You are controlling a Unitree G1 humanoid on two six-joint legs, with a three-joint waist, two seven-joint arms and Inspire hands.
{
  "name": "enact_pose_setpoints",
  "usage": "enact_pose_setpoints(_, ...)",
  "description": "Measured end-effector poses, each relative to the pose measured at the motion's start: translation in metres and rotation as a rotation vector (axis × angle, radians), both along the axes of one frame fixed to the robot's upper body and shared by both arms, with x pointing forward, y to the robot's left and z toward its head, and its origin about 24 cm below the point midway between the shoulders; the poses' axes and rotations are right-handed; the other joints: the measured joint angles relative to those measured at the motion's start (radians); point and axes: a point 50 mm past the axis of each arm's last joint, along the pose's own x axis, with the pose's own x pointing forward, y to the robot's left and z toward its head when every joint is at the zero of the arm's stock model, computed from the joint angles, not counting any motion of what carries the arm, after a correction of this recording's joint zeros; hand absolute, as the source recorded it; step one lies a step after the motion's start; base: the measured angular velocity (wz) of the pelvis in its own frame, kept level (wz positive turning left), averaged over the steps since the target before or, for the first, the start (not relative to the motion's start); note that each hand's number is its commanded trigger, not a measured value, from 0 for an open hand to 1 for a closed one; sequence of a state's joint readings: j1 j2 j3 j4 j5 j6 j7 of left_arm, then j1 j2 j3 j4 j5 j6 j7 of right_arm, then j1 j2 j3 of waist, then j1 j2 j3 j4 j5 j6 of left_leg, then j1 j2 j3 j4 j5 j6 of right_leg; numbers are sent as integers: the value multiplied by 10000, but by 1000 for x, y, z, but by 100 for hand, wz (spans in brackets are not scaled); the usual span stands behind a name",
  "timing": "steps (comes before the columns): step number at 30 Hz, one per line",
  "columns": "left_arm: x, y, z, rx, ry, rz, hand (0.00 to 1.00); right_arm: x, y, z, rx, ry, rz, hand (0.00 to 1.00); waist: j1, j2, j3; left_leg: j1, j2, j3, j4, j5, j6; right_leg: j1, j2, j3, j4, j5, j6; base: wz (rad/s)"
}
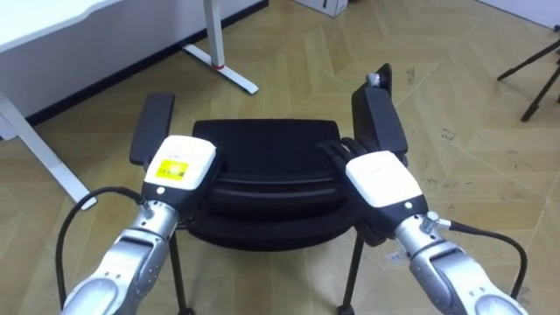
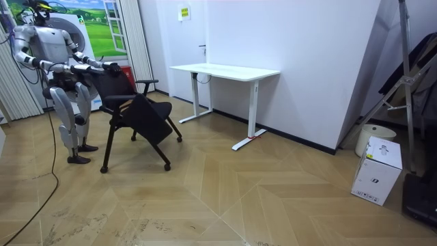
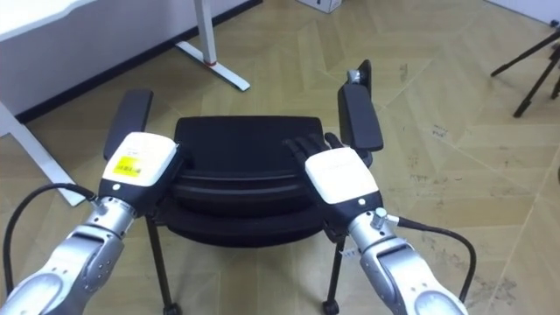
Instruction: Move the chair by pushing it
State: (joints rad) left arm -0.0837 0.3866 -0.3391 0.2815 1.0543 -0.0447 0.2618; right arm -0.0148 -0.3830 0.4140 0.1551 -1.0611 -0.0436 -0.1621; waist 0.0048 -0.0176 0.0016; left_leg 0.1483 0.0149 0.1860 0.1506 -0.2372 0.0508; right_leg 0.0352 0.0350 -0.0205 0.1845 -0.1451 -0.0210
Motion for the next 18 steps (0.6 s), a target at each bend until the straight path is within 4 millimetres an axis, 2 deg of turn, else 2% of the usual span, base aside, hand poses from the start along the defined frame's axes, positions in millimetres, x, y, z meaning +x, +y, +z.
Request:
enact_pose_setpoints(8,2,-2,0,2,0,-103,100,14,-2,0,-309,90,27,0,15,-6,5,3,-2,-46,-8,0,0,-4,-9,-52,6,0,0,1)
enact_pose_setpoints(18,8,-3,6,75,-213,-307,100,23,-4,3,-181,102,-6,0,69,-138,67,-178,2,-144,-4,1,-1,-160,-21,-143,33,7,-12,2)
